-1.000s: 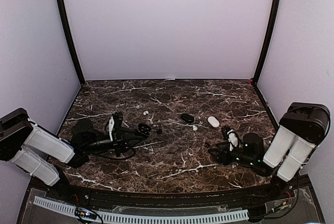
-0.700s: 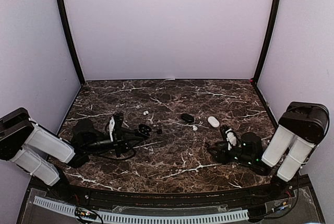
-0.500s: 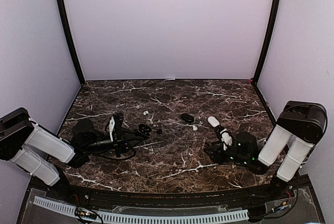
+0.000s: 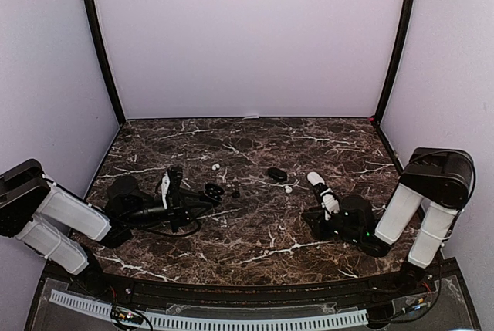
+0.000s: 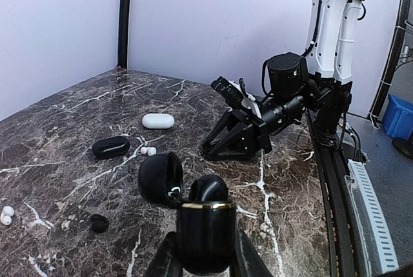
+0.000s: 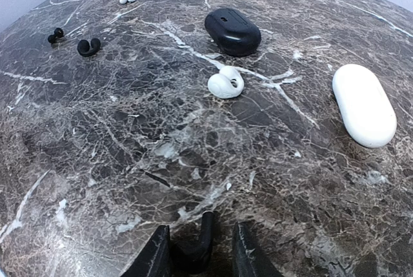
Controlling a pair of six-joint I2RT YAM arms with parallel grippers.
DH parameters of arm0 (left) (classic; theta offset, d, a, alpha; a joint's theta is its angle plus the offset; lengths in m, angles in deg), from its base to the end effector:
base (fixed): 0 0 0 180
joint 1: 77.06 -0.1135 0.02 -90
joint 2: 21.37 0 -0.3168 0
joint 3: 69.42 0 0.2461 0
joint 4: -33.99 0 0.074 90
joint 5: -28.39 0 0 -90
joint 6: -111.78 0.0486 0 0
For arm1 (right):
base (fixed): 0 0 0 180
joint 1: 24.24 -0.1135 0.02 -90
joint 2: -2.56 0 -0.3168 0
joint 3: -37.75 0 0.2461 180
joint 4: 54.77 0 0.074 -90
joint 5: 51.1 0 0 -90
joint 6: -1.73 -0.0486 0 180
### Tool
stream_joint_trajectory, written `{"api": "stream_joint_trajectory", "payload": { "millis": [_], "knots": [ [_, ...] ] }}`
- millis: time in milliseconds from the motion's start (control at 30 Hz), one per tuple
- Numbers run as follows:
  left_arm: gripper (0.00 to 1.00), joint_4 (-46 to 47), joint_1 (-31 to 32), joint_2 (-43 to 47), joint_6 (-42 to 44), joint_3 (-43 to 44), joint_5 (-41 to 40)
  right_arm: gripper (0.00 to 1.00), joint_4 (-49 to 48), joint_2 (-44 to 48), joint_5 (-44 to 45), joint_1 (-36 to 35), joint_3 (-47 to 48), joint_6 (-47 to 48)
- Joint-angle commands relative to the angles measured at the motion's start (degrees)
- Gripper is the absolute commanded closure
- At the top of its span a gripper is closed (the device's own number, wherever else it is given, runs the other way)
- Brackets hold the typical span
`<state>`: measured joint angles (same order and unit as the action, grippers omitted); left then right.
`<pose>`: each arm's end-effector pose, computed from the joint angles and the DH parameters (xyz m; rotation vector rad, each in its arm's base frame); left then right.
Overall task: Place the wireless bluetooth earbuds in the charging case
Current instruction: Pick up the right earbud from the center of the board.
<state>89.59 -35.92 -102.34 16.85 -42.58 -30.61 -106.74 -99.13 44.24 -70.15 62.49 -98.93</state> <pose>0.1568 -0.1702 0.2299 0.9206 1.3655 -1.0402 0.1777 0.1769 0.1323 -0.5612 1.9673 0.5336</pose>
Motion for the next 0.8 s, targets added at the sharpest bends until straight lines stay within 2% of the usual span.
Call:
{"api": "stream_joint_trajectory", "payload": {
  "millis": [0, 533, 767],
  "knots": [
    [0.91, 0.42, 0.34, 0.99, 0.18, -0.16, 0.31, 0.7, 2.8, -1.17, 2.99, -1.15, -0.16, 0.17],
    [0.91, 0.34, 0.34, 1.16, 0.17, -0.16, 0.63, 0.84, 4.32, 2.31, 5.94, -4.0, -0.79, 0.76],
    [0.91, 0.41, 0.38, 0.29, 0.27, 0.22, 1.92, 0.88, 11.14, 9.09, 5.63, -5.51, -0.36, 1.36]
  ]
}}
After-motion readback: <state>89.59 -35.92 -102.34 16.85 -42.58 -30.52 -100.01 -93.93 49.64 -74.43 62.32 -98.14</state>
